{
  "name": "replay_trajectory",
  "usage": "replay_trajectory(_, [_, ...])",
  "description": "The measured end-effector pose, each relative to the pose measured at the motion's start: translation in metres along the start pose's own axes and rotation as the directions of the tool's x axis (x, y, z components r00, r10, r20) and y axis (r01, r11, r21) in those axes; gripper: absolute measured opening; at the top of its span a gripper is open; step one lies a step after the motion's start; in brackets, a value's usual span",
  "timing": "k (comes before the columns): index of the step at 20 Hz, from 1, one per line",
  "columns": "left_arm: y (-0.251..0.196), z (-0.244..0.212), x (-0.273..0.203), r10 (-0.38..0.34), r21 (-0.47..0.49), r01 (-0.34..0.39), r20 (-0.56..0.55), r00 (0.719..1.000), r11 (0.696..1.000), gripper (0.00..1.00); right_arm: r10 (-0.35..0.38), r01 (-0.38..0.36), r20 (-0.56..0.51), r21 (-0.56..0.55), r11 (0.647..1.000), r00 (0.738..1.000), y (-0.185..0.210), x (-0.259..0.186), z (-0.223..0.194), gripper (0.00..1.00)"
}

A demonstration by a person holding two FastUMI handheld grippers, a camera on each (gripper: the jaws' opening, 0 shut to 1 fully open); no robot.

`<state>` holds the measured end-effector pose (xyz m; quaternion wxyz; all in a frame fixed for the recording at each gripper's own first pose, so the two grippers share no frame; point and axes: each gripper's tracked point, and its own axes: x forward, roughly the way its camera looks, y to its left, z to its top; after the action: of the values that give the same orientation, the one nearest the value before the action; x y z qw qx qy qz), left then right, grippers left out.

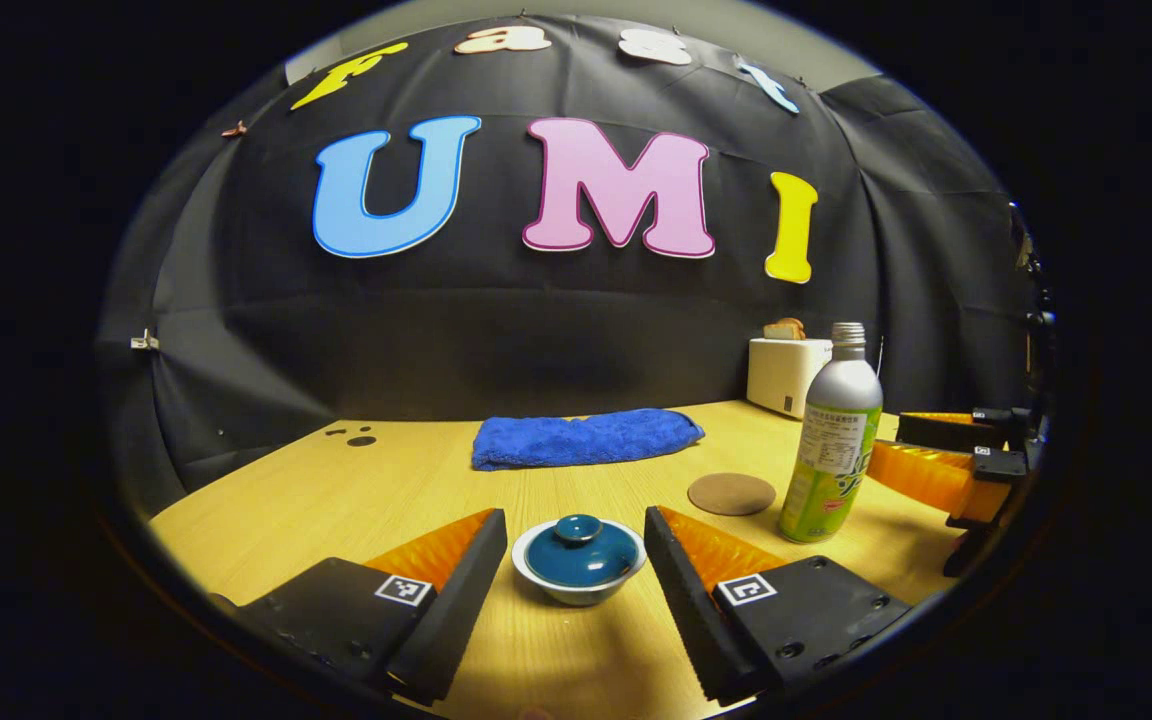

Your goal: Open the teacup lid with one hand, grasp the water bottle and pour water into the teacup with the other hand; after pouring, place the water bottle on the coaster and then close the teacup lid.

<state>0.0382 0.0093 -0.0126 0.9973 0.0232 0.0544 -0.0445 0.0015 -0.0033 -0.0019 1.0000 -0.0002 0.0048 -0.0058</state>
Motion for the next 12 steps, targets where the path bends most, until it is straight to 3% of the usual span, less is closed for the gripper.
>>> replay_trajectory(8, [-0.007, -0.006, 0.018, -0.028, 0.069, 0.031, -0.051, 0.998, 0.997, 0.74, 0.0, 0.0, 0.001, 0.0, 1.0, 1.0, 0.0, 0.0, 0.0, 0.98])
replay_trajectory(12, [-0.009, -0.008, 0.024, -0.02, 0.087, 0.027, -0.074, 0.997, 0.996, 0.6, 0.0, 0.0, 0.001, 0.0, 1.0, 1.0, 0.0, 0.0, 0.0, 0.98])
